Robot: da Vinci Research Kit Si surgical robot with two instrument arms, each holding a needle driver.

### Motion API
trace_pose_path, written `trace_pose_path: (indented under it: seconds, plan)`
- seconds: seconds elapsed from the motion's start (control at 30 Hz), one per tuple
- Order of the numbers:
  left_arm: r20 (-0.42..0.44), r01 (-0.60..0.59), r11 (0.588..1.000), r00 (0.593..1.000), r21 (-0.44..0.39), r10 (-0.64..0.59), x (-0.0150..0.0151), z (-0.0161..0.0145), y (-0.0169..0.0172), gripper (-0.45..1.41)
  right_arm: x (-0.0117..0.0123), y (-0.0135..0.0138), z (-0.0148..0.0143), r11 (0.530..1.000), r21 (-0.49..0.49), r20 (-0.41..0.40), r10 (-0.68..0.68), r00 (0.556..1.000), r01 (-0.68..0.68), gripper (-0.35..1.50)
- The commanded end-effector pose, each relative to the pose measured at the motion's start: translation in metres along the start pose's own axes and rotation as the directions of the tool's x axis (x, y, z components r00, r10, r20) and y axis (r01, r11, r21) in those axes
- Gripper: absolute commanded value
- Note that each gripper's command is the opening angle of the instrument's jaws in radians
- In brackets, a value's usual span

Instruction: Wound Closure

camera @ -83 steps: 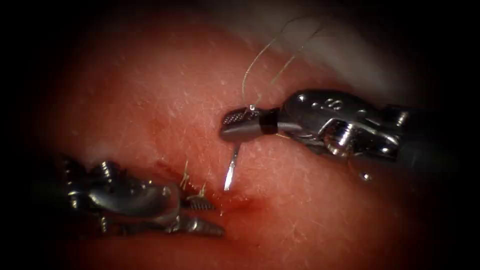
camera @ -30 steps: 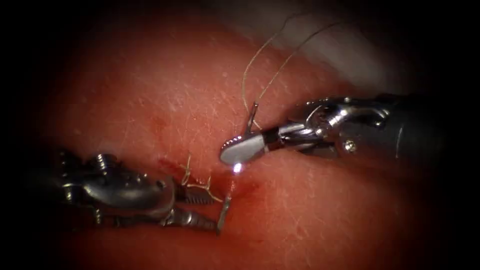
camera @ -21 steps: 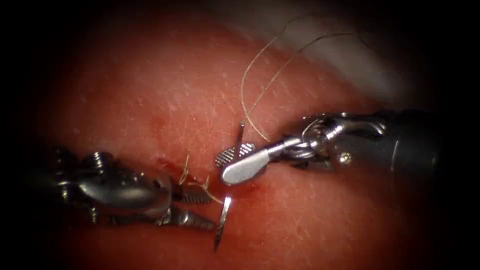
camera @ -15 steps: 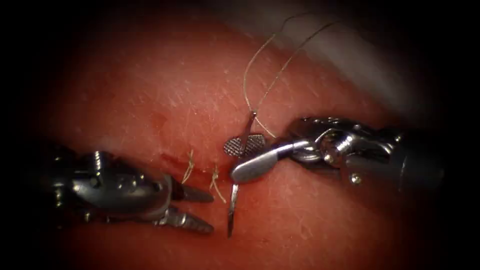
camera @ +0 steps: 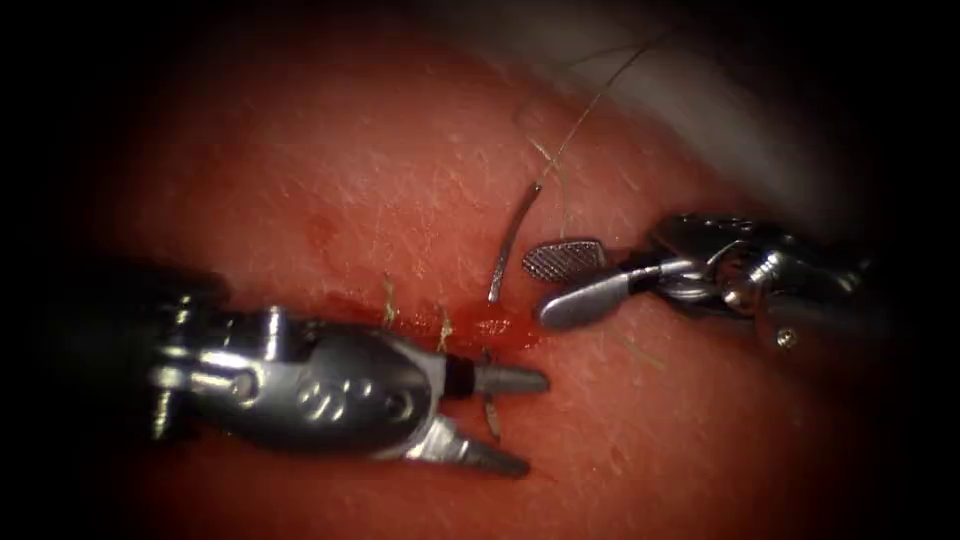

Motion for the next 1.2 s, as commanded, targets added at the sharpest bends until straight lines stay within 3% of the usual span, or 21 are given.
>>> trace_pose_path:
  seconds: [0.03, 0.2, 0.5, 0.7, 0.87, 1.03, 1.07, 1.2]
  plan:
    - [0.003, -0.002, 1.0, 1.0, -0.001, 0.002, -0.0006, 0.0007, 0.0003, 0.57, 0.0, 0.0003, 0.0006, 1.0, 0.003, 0.0, 0.003, 1.0, -0.003, 1.33]
    - [0.027, -0.019, 1.0, 0.999, -0.012, 0.019, -0.0024, 0.0008, 0.0007, 0.6, -0.0001, 0.0004, 0.0006, 1.0, 0.003, 0.0, 0.002, 1.0, -0.002, 1.31]
    - [0.047, -0.031, 1.0, 0.998, -0.003, 0.031, -0.0023, 0.0024, -0.0003, 0.58, -0.0005, 0.0003, 0.001, 1.0, 0.001, -0.002, 0.006, 1.0, -0.006, 1.31]
    - [0.063, -0.061, 0.998, 0.996, 0.018, 0.06, -0.005, 0.0027, -0.001, 0.54, -0.0005, 0.0003, 0.001, 1.0, 0.001, -0.002, 0.012, 1.0, -0.012, 1.31]
    - [0.062, -0.07, 0.997, 0.996, 0.016, 0.068, -0.0057, 0.0023, -0.0015, 0.32, -0.0005, 0.0003, 0.001, 1.0, 0.001, -0.002, 0.012, 1.0, -0.012, 1.31]
    - [0.062, -0.082, 0.997, 0.995, 0.014, 0.081, -0.0058, 0.0025, -0.0013, -0.11, -0.0006, 0.0003, 0.0006, 1.0, 0.004, 0.0, 0.017, 1.0, -0.017, 1.31]
    - [0.057, -0.093, 0.996, 0.994, 0.006, 0.093, -0.0057, 0.0025, -0.0013, -0.31, -0.0006, 0.0003, 0.0006, 1.0, 0.004, 0.0, 0.017, 1.0, -0.017, 1.31]
    - [0.04, -0.139, 0.99, 0.989, -0.013, 0.14, -0.0054, 0.0021, -0.0008, -0.35, -0.0005, 0.0003, 0.0005, 1.0, 0.004, 0.0, 0.017, 1.0, -0.017, 1.31]
